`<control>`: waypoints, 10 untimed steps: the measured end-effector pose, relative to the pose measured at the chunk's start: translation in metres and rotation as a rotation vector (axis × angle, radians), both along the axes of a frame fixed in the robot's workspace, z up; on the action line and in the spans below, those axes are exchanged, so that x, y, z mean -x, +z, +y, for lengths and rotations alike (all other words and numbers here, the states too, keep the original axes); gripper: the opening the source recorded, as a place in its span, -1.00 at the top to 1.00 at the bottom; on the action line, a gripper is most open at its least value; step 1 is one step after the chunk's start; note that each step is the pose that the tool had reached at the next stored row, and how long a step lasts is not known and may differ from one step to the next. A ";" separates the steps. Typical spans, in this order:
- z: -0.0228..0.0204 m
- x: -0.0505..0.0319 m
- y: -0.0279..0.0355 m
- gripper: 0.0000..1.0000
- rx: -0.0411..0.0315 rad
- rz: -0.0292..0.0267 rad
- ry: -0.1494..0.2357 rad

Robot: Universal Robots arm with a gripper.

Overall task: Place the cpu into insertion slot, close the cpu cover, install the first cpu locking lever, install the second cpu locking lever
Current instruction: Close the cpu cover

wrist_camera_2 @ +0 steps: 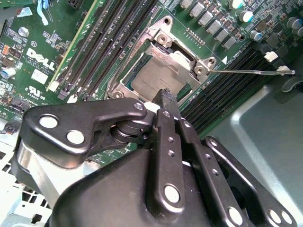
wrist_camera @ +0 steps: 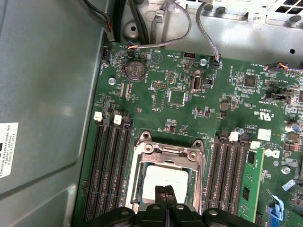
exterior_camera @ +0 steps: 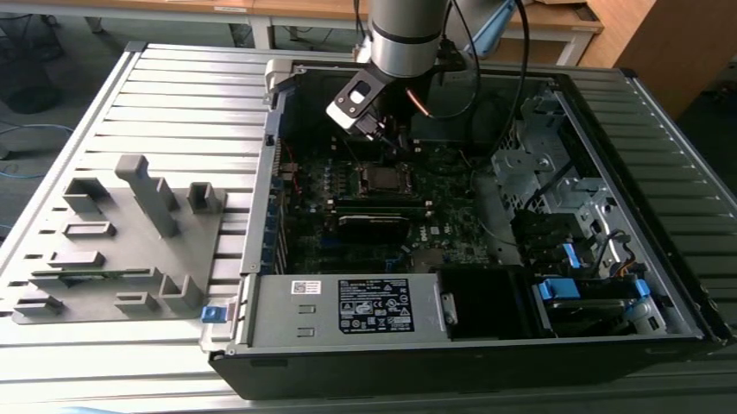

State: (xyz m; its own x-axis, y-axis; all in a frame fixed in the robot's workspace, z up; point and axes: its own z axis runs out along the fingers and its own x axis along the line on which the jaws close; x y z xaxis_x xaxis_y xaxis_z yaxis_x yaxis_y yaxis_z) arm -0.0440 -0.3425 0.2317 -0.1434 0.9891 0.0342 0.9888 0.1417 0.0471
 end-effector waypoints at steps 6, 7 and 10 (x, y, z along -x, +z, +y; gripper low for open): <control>0.0000 0.0000 0.0000 0.79 0.0000 0.0000 0.030; 0.0000 0.0000 0.0000 0.79 0.0000 0.0000 0.030; 0.0000 0.0000 -0.0001 0.79 -0.0001 0.0000 0.030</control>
